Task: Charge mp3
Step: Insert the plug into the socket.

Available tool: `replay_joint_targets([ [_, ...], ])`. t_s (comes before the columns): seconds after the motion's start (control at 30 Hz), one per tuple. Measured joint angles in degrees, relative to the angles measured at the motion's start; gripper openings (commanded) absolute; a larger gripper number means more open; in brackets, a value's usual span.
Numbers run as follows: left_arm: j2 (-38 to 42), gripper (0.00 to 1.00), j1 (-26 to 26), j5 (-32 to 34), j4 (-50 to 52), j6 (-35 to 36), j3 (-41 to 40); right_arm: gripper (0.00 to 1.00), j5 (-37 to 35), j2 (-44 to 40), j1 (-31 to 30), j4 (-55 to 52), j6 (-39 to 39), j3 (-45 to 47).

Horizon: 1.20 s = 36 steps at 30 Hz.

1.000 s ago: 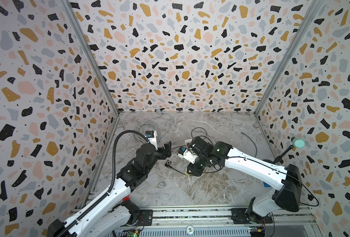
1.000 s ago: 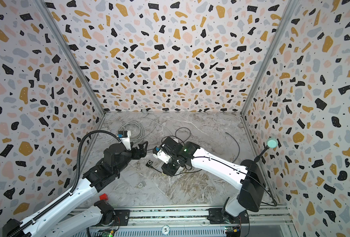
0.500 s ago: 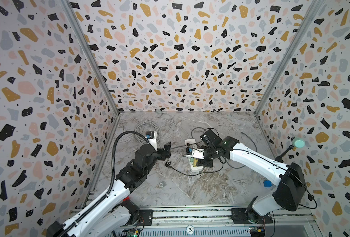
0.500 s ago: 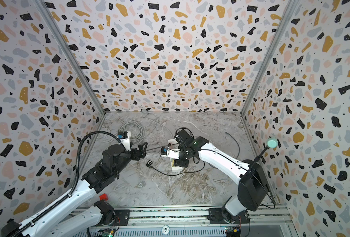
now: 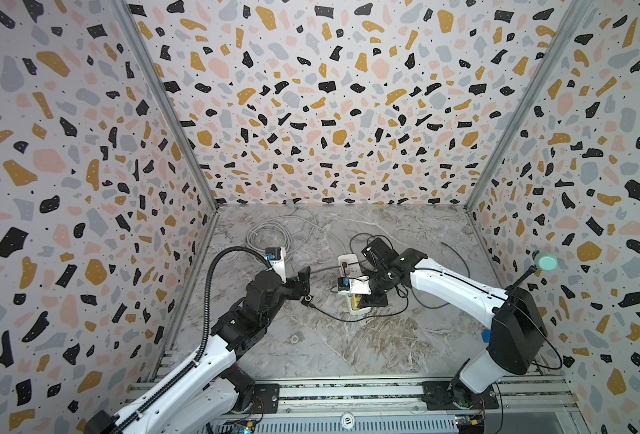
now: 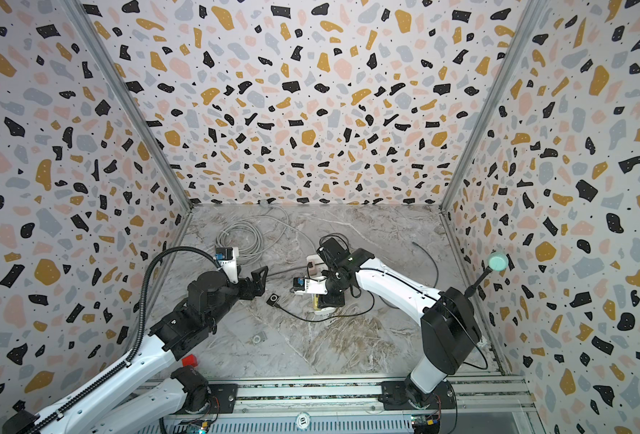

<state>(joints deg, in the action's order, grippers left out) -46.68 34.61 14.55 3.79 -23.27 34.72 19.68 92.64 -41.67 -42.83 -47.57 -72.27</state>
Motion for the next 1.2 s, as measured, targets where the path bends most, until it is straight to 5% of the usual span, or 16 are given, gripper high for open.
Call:
replay_joint_targets([
  [1.2,-2.1,0.91,0.0,-0.2,-1.8,4.8,-1.3,0.00,-0.5,6.1,4.8,-0.9,-4.7,-1.6],
])
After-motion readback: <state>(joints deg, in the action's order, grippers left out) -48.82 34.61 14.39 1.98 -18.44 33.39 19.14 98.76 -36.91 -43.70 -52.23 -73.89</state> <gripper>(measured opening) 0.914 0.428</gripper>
